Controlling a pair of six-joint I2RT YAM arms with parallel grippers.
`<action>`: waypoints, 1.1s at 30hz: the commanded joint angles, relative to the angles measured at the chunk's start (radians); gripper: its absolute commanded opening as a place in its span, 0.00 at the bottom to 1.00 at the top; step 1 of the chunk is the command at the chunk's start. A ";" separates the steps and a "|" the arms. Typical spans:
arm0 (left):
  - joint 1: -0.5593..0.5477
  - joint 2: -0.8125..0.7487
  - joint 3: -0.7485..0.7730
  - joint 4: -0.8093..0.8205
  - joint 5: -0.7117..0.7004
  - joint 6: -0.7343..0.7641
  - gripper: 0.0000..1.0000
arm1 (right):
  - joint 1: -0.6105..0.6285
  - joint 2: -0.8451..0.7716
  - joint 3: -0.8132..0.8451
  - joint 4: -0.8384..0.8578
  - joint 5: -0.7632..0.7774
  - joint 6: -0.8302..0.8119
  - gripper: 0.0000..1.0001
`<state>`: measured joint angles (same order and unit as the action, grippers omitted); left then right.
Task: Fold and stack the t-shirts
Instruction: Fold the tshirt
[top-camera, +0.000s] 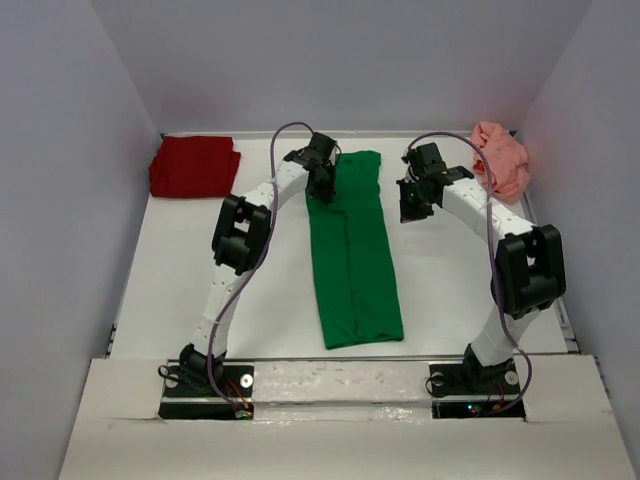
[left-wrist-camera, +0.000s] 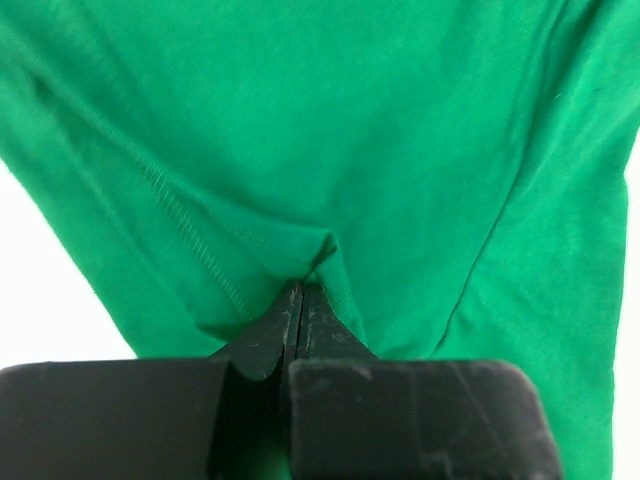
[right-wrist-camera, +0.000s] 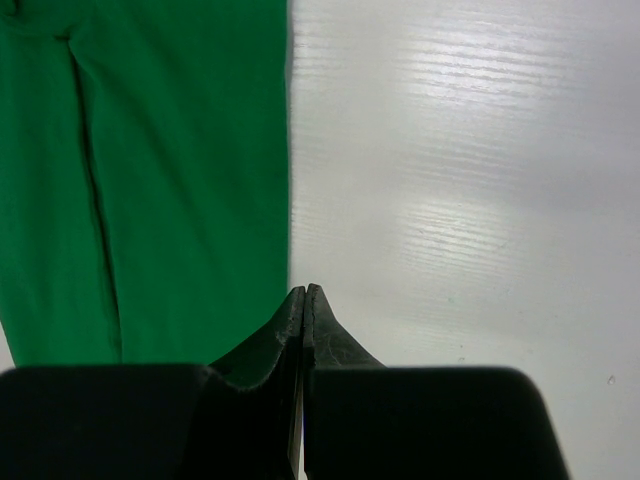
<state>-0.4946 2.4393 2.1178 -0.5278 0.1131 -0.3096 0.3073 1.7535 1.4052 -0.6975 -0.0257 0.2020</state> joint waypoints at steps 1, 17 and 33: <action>-0.022 -0.128 -0.050 -0.049 -0.062 -0.022 0.00 | 0.000 0.008 0.012 0.033 -0.017 -0.003 0.00; -0.099 -0.362 -0.300 -0.061 -0.204 -0.129 0.03 | 0.000 0.012 0.020 0.036 -0.036 -0.009 0.00; -0.085 -0.375 -0.332 -0.066 -0.306 -0.195 0.92 | 0.000 0.018 0.026 0.033 -0.065 -0.009 0.00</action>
<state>-0.5858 2.1132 1.7390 -0.5976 -0.1272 -0.4957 0.3073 1.7710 1.4055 -0.6945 -0.0643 0.2016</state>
